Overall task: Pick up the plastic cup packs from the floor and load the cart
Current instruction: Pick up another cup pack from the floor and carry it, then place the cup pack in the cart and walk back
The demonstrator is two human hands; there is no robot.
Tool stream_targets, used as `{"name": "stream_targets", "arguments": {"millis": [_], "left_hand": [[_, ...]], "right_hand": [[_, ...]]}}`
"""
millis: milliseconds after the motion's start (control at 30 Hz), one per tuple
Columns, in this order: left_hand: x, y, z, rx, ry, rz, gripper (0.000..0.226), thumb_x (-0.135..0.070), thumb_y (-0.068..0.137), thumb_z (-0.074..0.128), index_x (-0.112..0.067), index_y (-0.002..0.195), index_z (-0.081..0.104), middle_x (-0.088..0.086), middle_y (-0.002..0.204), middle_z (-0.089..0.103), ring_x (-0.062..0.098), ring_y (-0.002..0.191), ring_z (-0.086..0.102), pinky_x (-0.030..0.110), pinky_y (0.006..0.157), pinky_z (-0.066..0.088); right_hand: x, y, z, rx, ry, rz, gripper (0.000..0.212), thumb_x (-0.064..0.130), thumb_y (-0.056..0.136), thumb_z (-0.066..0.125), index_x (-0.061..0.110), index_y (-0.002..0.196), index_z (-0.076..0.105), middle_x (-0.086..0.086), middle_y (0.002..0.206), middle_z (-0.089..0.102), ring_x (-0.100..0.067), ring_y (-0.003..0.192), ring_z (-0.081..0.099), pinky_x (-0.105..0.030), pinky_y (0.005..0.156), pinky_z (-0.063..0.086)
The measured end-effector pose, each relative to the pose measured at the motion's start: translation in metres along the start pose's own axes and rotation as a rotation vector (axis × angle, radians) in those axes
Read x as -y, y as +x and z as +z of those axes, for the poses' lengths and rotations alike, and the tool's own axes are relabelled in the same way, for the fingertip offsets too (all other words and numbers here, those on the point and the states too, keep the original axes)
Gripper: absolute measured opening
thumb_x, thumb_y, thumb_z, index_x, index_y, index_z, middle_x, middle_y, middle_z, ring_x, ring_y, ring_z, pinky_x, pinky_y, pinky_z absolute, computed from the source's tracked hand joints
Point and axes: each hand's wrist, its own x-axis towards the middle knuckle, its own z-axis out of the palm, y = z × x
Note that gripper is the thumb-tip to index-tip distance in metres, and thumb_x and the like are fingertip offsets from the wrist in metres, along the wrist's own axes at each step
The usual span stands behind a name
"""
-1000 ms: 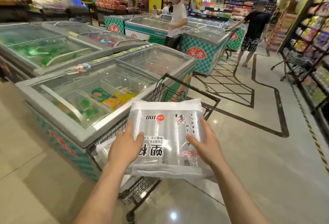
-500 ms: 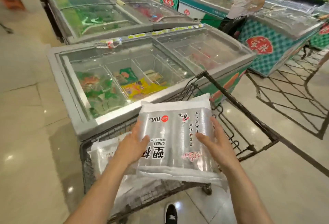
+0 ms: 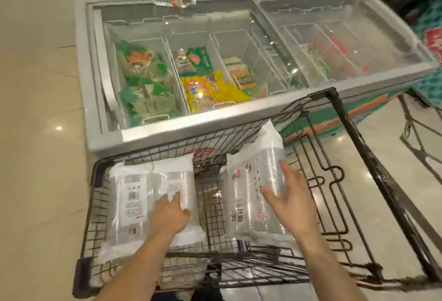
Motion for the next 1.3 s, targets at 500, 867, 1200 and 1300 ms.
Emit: {"name": "stream_targets", "arguments": {"millis": [500,867,1200,1300], "left_hand": [[0.044,0.034,0.047,0.027,0.057,-0.075,0.068,-0.049,0.091,0.048,-0.032,0.151,0.021,0.004,0.161,0.004,0.027,0.146,0.006,0.047,0.113,0.028],[0.026,0.022,0.015,0.056,0.018,-0.051,0.076,-0.046,0.089,0.051,-0.026,0.153,0.016,0.012,0.159,0.014,0.031,0.144,0.019,0.047,0.113,0.029],[0.005,-0.059,-0.156,-0.422,-0.07,0.173,0.069,-0.042,0.089,0.057,-0.022,0.149,0.03,0.008,0.152,0.036,0.029,0.136,0.036,0.041,0.107,0.037],[0.029,-0.107,-0.207,-0.59,0.003,0.181,0.069,-0.045,0.089,0.056,-0.023,0.149,0.03,0.007,0.152,0.036,0.028,0.136,0.036,0.041,0.108,0.036]], "right_hand": [[-0.051,0.063,0.209,0.154,-0.306,0.033,0.077,0.045,0.08,0.068,0.024,0.147,0.035,-0.013,0.133,0.053,-0.033,0.113,0.051,-0.044,0.095,0.045],[-0.032,0.061,0.152,0.205,-0.029,0.004,0.069,0.045,0.091,0.057,0.024,0.15,0.027,-0.007,0.15,0.034,-0.024,0.136,0.032,-0.037,0.108,0.032],[0.133,0.057,0.041,0.137,-0.145,-0.467,0.066,0.056,0.093,0.045,0.019,0.147,0.036,-0.007,0.147,0.043,-0.026,0.139,0.031,-0.039,0.112,0.028],[0.197,0.033,0.012,0.059,-0.196,-0.622,0.065,0.057,0.093,0.045,0.02,0.146,0.036,-0.006,0.147,0.041,-0.027,0.139,0.029,-0.04,0.112,0.025]]}}
